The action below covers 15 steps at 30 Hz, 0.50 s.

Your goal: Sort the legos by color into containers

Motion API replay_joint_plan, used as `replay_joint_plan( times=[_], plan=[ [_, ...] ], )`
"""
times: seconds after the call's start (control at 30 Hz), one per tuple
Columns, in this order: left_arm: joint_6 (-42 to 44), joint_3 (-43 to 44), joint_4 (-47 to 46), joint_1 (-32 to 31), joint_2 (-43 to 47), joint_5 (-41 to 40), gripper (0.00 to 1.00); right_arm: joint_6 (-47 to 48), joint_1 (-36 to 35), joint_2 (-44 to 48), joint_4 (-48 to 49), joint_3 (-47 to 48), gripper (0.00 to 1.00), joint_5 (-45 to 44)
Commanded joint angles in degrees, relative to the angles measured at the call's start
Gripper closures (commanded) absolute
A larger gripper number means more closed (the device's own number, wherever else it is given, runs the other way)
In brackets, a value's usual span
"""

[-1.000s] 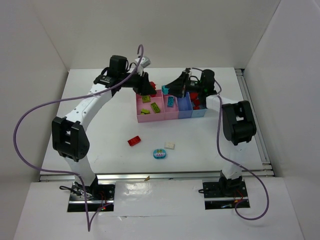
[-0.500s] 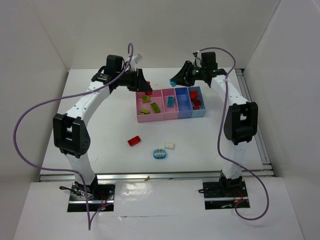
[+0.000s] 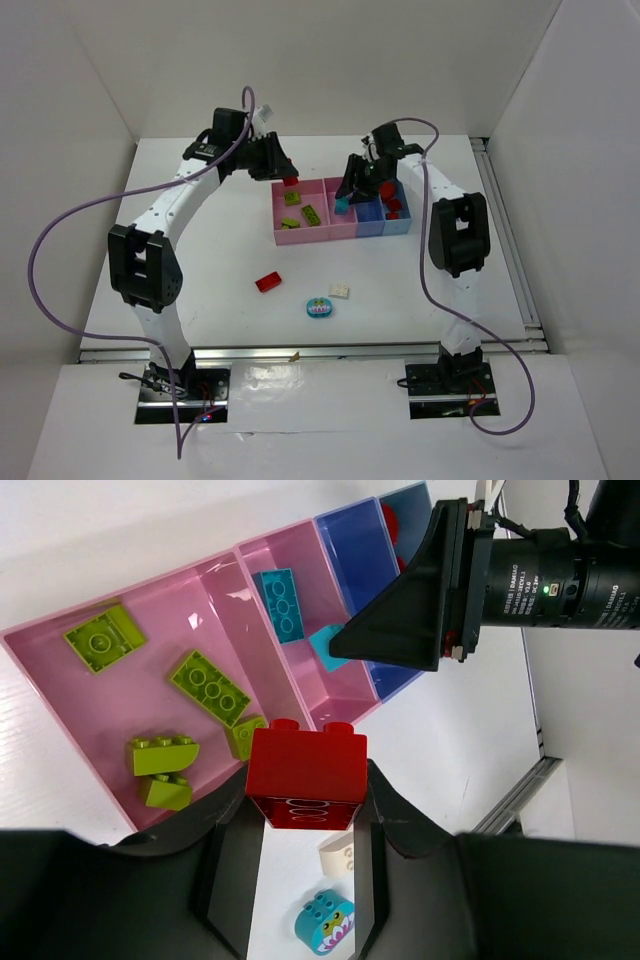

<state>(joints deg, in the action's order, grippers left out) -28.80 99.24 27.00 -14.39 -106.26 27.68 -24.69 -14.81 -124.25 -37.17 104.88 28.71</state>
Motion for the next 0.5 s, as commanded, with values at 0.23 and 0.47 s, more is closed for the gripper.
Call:
replay_joint_plan(
  times=[0.23,0.47],
  plan=[
    [-1.0,4.3,2.6,-1.6,1.1,1.3,1.0,3.4,-0.7,2.0,-5.5,10.2,0.3,-6.1],
    [2.5,10.6,8.8,-7.0,-5.4,-1.4,1.0,-2.0,2.5,20.2,2.1,-7.8,0.38,-19.5]
  ],
)
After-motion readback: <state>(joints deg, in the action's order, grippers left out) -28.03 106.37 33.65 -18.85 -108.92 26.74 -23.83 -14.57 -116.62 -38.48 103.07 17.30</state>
